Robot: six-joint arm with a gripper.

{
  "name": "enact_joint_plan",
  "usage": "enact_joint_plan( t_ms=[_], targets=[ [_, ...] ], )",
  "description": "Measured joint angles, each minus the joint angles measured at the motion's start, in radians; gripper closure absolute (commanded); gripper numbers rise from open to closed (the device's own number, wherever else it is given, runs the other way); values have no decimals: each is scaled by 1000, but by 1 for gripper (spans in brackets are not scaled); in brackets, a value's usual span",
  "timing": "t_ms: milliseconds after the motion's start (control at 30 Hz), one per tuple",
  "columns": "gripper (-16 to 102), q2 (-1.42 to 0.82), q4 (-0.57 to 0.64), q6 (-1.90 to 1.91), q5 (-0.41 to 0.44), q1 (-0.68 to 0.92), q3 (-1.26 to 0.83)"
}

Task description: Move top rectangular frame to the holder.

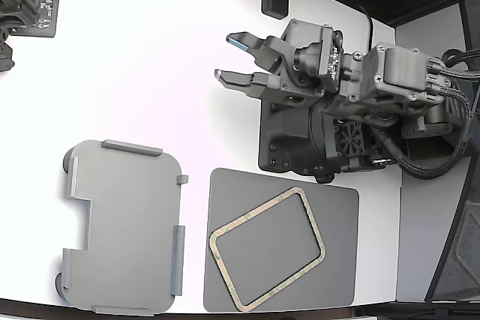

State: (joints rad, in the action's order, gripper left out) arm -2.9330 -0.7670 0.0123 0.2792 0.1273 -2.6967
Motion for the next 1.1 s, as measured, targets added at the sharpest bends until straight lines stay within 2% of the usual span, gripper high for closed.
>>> enact_joint_plan(
  t_ms=[67,233,533,667,833,1100],
  targets=[
    [-14,0,5,8,-9,0,0],
    [-14,0,32,67,-120,0,0],
    [-14,6,34,25,-130,9,18],
    [-14,118,-63,25,-64,86,144],
    [-14,288,-218,98,-35,186,347],
    [-14,526,-488,379,140,508,606]
  ],
)
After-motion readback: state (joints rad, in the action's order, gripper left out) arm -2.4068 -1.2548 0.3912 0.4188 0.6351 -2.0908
